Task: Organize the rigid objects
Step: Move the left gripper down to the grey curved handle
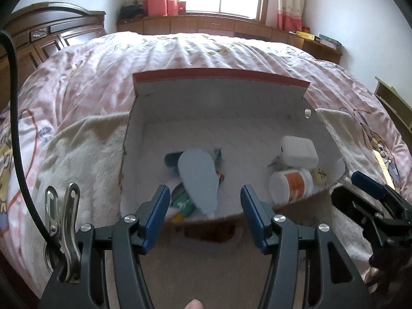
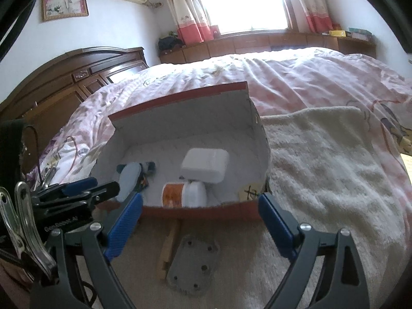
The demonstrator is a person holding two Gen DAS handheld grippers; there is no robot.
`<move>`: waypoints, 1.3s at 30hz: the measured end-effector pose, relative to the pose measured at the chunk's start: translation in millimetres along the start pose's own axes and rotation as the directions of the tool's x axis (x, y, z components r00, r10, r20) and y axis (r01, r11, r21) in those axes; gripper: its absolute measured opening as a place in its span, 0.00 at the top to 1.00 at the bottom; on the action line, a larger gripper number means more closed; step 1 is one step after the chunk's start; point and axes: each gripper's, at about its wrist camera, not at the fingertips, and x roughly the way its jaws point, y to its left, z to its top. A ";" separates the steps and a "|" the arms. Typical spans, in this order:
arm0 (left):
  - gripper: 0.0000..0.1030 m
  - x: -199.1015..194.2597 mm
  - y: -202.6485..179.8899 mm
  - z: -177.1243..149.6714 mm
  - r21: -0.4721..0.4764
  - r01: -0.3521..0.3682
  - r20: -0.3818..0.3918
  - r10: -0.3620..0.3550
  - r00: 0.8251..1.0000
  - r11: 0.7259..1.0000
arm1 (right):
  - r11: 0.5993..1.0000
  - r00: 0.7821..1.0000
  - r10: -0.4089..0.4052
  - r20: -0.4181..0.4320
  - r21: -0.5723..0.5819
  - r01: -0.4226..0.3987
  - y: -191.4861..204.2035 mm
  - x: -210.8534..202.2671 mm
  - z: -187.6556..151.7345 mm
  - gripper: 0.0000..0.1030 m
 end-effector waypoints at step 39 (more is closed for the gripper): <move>0.22 21.5 5.6 -58.9 -0.028 0.042 -0.091 -0.045 0.995 0.999 | 0.998 0.985 -0.050 -0.162 -0.052 0.042 -0.8 -1.0 -84.3 0.07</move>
